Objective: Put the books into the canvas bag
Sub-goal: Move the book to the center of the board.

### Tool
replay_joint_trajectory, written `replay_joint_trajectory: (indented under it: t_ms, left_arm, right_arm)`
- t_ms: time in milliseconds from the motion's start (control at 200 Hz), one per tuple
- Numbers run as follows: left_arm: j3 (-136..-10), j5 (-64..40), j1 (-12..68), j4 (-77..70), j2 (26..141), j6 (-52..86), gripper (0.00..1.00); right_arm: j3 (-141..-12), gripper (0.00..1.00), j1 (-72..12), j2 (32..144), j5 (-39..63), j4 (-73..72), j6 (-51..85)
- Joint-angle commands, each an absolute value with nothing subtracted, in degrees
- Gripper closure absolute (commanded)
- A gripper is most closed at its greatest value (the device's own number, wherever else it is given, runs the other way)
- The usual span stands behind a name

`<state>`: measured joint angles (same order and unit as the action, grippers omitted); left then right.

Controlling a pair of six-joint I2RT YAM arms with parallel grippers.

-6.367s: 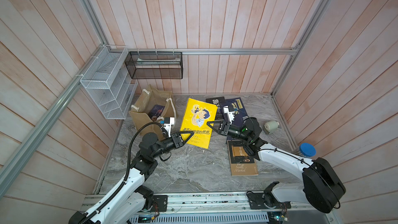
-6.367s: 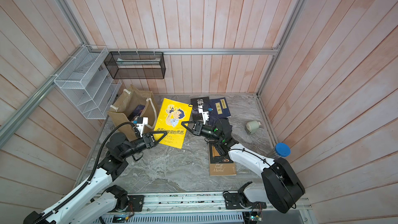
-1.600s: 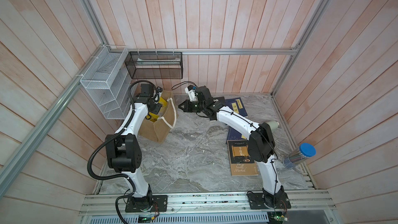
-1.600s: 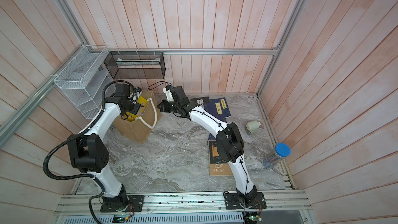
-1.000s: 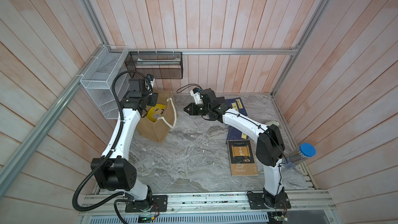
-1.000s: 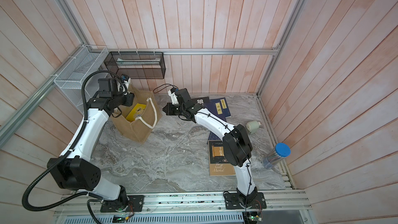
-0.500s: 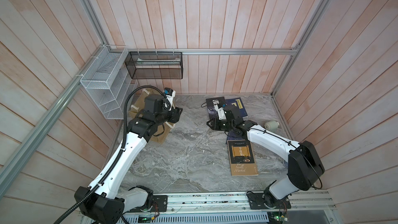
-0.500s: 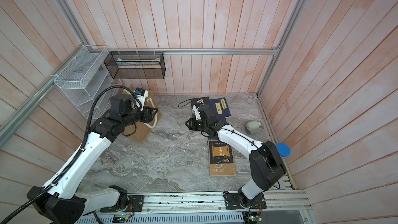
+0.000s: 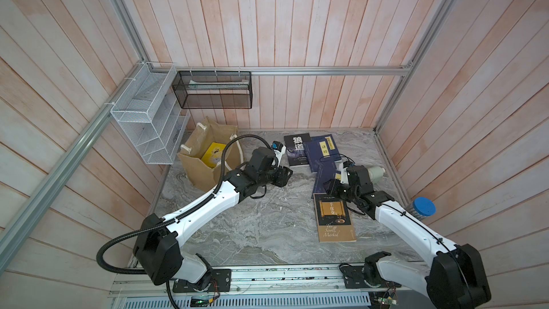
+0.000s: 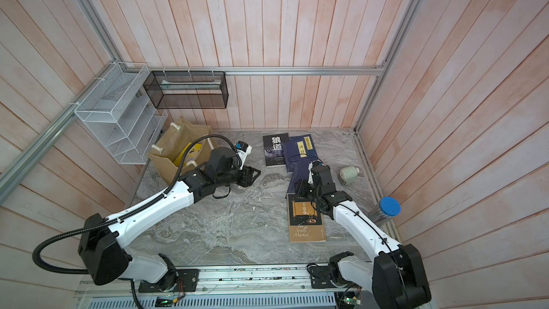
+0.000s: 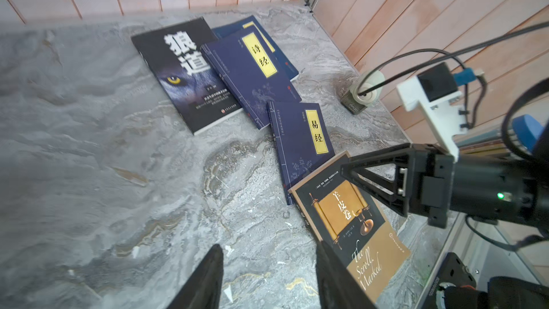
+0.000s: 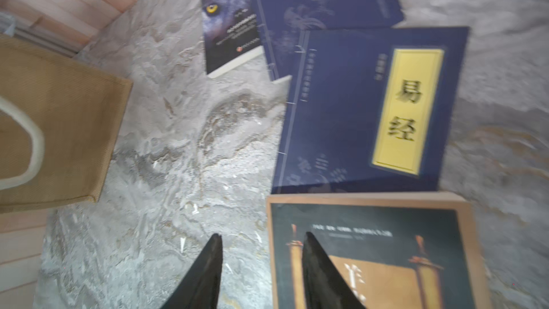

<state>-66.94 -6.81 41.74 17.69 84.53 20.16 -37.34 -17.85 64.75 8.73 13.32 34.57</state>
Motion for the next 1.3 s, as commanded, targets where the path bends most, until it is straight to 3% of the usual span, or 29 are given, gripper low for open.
replay_joint_trajectory:
  t_ms: [0,365,735,895,1020,1295]
  left_arm:
    - [-62.94,-7.88,43.22,7.61,85.69,27.89,0.49]
    - [-53.44,-9.42,52.24,-6.39,91.59,40.64,0.5]
    - [-50.33,-11.63,57.52,-11.33,95.67,45.78,0.5]
    - [-49.2,-11.46,57.91,-10.8,95.28,45.87,0.5]
    - [-47.31,-10.84,57.87,-10.81,94.35,46.71,0.5]
    - [-42.62,-9.03,57.36,-9.89,90.36,49.94,0.5]
  right_arm:
    - [-33.63,0.5,-14.98,61.82,7.14,18.69,35.71]
    - [-22.5,0.35,-10.26,54.89,5.53,19.97,39.31]
    - [-23.19,0.26,-9.76,59.46,0.35,21.14,39.07]
    - [-23.34,0.28,-9.75,63.08,4.8,19.62,37.2]
    - [-22.48,0.36,-11.35,63.66,9.61,16.88,38.36]
    - [-25.12,0.46,-28.9,66.41,9.15,10.23,46.36]
